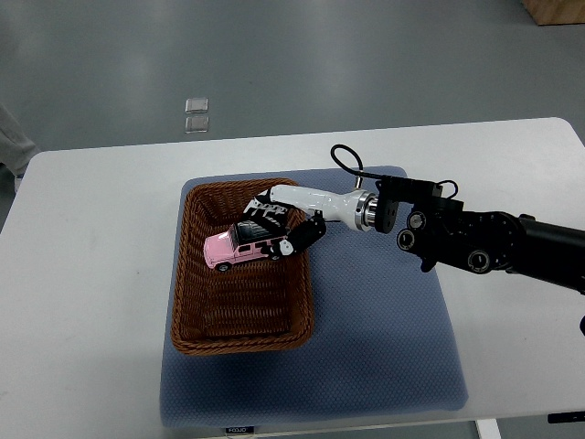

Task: Place pink car in brown basket

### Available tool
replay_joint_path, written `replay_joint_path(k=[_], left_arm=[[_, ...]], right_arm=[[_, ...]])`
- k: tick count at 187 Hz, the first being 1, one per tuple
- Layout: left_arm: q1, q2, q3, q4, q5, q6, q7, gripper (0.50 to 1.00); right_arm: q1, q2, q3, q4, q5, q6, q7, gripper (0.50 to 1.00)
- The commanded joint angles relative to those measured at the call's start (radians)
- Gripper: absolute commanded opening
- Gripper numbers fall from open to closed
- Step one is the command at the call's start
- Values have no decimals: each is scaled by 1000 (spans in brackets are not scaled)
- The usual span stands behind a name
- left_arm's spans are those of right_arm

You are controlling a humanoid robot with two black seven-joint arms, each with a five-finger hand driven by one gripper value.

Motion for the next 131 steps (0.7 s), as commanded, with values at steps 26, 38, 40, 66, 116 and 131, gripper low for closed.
replay_joint_path(k=[26, 38, 40, 66, 116, 131], left_arm=[[0, 0, 0, 0, 0, 0, 0, 1000], [0, 0, 0, 0, 0, 0, 0, 1000], [0, 0, 0, 0, 0, 0, 0, 1000], [0, 0, 2, 0, 0, 0, 0, 1000], [0, 0, 2, 1, 0, 0, 0, 1000], [0, 0, 2, 1, 0, 0, 0, 1000]], right_arm=[[-21, 14, -33, -29, 0, -43, 5, 639], [-24, 17, -33, -29, 1, -43, 5, 778], [-24, 17, -32, -29, 1, -44, 5, 797], [-27, 14, -2, -29, 17, -47, 5, 895], [-67, -53, 258, -21, 110, -26, 6, 897], [-106, -73, 350, -21, 185, -12, 6, 905]])
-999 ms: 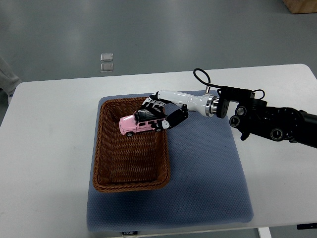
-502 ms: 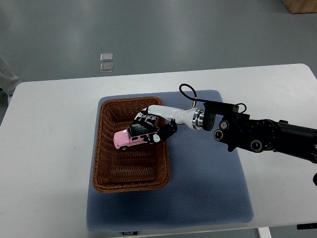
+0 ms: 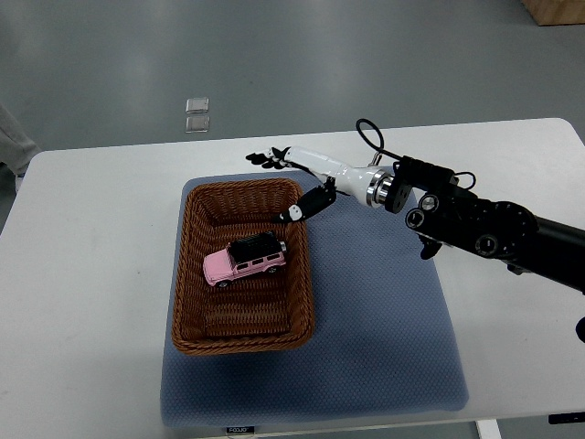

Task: Place pink car in brown basket

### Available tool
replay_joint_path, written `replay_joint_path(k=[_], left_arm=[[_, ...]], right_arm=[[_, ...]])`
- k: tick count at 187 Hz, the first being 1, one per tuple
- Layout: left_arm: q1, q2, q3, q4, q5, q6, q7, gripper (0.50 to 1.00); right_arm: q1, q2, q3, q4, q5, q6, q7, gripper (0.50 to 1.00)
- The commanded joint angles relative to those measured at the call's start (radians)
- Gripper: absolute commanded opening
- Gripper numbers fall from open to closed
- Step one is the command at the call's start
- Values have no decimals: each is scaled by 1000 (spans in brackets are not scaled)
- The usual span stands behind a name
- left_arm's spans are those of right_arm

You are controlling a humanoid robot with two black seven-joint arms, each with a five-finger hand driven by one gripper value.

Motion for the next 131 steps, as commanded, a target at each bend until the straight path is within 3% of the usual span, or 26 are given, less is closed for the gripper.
replay_joint_path(k=[1, 67, 102, 131], left_arm=[[0, 0, 0, 0, 0, 0, 0, 1000], [0, 0, -1, 0, 0, 0, 0, 1000], [0, 0, -1, 2, 0, 0, 1, 1000], [0, 0, -1, 2, 0, 0, 1, 1000]], right_arm=[[-51, -30, 127, 1, 97, 17, 0, 907], [-274, -18, 509, -59, 583, 31, -3, 911], [-343, -19, 578, -77, 807, 37, -1, 913], [-354, -16, 578, -77, 838, 34, 0, 913]])
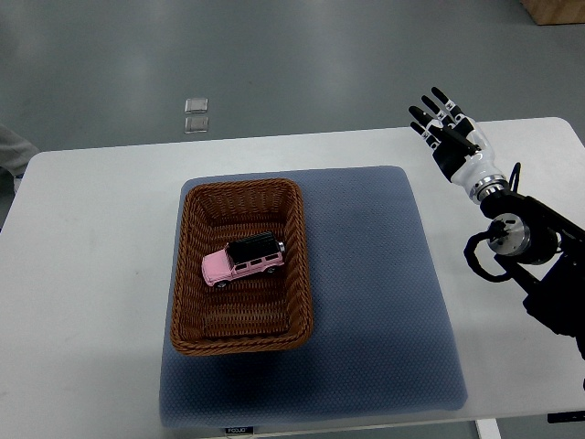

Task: Place pink car in brown basket

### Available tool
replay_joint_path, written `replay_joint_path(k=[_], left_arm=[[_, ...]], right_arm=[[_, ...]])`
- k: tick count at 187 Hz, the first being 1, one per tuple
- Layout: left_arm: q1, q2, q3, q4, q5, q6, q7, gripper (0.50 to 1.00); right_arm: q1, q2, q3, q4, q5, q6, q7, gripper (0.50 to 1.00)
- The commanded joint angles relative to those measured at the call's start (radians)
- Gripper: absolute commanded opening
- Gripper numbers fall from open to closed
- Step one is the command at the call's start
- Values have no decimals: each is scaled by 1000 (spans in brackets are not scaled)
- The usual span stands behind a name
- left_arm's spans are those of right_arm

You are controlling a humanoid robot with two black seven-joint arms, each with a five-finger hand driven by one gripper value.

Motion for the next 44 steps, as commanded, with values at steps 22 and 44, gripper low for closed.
replay_joint_path(k=[22, 44], left_arm=[[0, 0, 2, 1, 0, 0, 0, 1000], [2, 0, 2, 1, 0, 0, 0, 1000]], right_arm=[[-13, 4, 2, 0, 16, -4, 2, 913], [-15, 4, 2, 0, 16, -6, 4, 913]])
